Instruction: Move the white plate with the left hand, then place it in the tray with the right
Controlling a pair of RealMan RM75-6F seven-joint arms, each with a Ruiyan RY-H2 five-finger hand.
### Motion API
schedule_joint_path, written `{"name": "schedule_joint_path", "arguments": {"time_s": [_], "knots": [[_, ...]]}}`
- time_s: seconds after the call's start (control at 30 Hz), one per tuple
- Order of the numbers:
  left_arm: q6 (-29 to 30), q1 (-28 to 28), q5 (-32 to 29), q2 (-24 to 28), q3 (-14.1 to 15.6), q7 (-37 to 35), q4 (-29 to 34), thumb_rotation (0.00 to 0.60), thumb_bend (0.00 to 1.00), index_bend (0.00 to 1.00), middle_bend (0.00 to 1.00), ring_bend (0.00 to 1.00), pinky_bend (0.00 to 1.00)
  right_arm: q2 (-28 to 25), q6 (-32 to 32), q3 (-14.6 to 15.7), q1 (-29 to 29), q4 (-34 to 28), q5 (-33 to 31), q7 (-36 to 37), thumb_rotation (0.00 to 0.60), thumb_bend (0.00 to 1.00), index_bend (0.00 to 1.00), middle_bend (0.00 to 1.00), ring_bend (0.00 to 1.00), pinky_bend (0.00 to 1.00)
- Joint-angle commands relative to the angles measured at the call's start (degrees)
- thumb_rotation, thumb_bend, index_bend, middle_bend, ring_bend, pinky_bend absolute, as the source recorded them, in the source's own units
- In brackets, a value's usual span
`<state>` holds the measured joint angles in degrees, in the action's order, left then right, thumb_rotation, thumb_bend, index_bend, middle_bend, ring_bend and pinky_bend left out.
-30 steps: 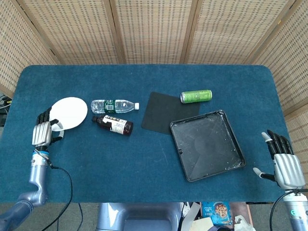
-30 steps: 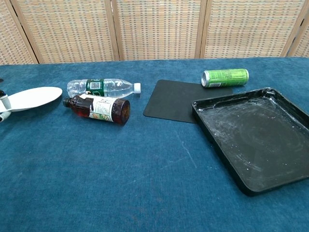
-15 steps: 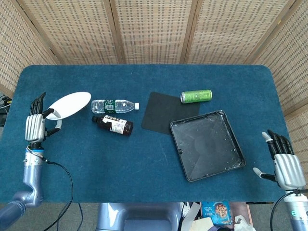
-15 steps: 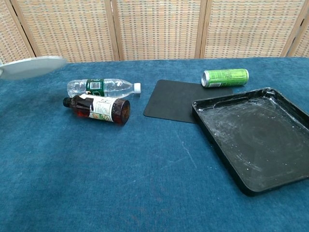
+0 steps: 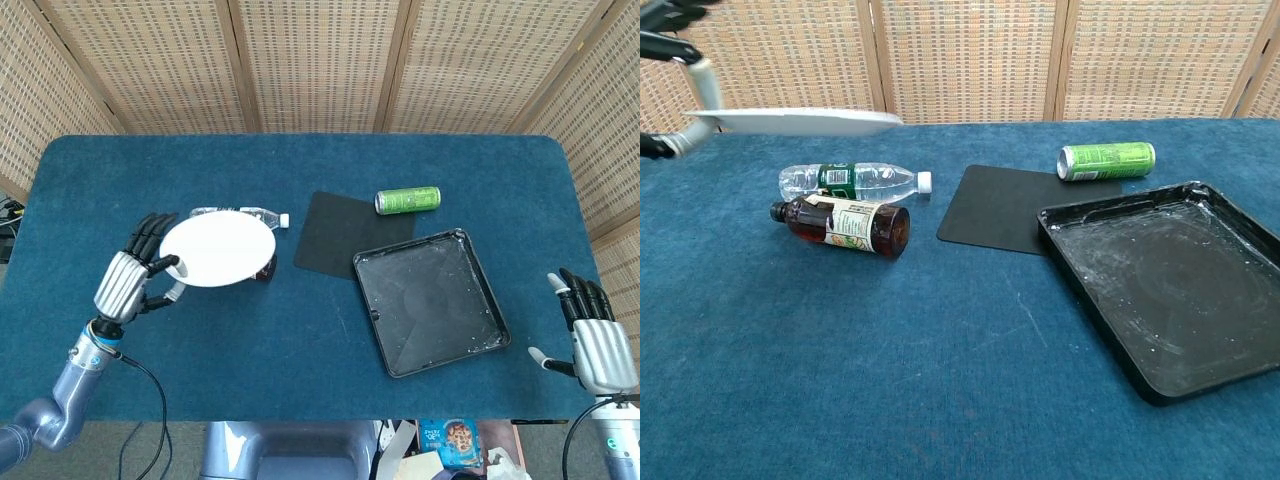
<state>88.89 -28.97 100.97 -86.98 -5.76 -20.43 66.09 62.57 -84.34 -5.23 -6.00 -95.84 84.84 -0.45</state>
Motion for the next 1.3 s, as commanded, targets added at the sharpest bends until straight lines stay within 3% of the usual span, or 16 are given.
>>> {"name": "schedule_joint_path", "arguments": {"time_s": [0.03,0.23,0.53,0.7,0.73,0.77,0.8,0.87,0.93,1.1,1.3], "knots": [[-0.1,-3.2,7.4,2.3,4.8,1.1,1.2,0.600,0.45,0.77,0.00,0.00,0.00,0.3,0.0,-0.2,0.0,0.1,-0.6,-1.2,0.600,0.00,0.00,0.00,0.00,0.00],[-1.3,-6.3,15.7,0.3,10.3,2.4,-4.2,0.600,0.45,0.77,0.00,0.00,0.00,1.0,0.0,-1.3,0.1,0.5,-3.4,-3.9,0.600,0.00,0.00,0.00,0.00,0.00],[-3.0,-9.7,17.9,-7.5,12.1,1.3,-14.8,0.600,0.45,0.77,0.00,0.00,0.00,1.3,0.1,-1.8,0.3,0.8,-5.2,-4.6,0.600,0.00,0.00,0.00,0.00,0.00],[-4.7,-11.8,16.9,-11.8,11.6,2.2,-19.0,0.600,0.44,0.76,0.00,0.00,0.00,1.4,0.4,-1.9,0.2,0.9,-5.3,-4.5,0.600,0.00,0.00,0.00,0.00,0.00],[-4.8,-12.3,17.2,-12.4,11.8,2.7,-20.0,0.600,0.36,0.72,0.00,0.00,0.00,1.4,0.5,-1.9,0.1,0.9,-5.4,-4.5,0.600,0.00,0.00,0.00,0.00,0.00],[-5.0,-12.7,17.4,-12.7,12.1,3.2,-20.8,0.600,0.23,0.61,0.00,0.00,0.00,1.4,0.6,-1.9,0.1,0.9,-5.4,-4.6,0.600,0.00,0.00,0.00,0.00,0.00],[-5.5,-13.1,17.5,-13.0,12.4,3.6,-21.4,0.600,0.10,0.43,0.00,0.00,0.00,1.5,0.6,-1.9,0.1,0.9,-5.3,-4.6,0.600,0.00,0.00,0.00,0.00,0.00],[-6.9,-13.7,17.2,-13.2,13.0,4.2,-21.6,0.600,0.00,0.12,0.00,0.00,0.00,1.5,0.6,-1.9,0.0,0.9,-5.3,-4.7,0.600,0.00,0.00,0.00,0.00,0.00],[-6.9,-14.1,17.0,-12.9,13.2,4.8,-21.2,0.600,0.00,0.00,0.00,0.00,0.00,1.5,0.6,-1.8,0.0,0.8,-5.1,-4.8,0.600,0.00,0.00,0.00,0.00,0.00],[-5.8,-14.0,16.5,-10.4,14.0,5.1,-18.5,0.600,0.00,0.00,0.00,0.00,0.00,1.5,0.7,-1.7,0.0,0.8,-4.9,-4.8,0.600,0.00,0.00,0.00,0.00,0.00],[-3.6,-12.8,15.0,-3.6,15.0,5.1,-12.6,0.547,0.00,0.00,0.00,0.00,0.00,1.6,1.0,-1.5,0.0,0.9,-4.8,-5.1,0.600,0.00,0.00,0.00,0.00,0.00]]}}
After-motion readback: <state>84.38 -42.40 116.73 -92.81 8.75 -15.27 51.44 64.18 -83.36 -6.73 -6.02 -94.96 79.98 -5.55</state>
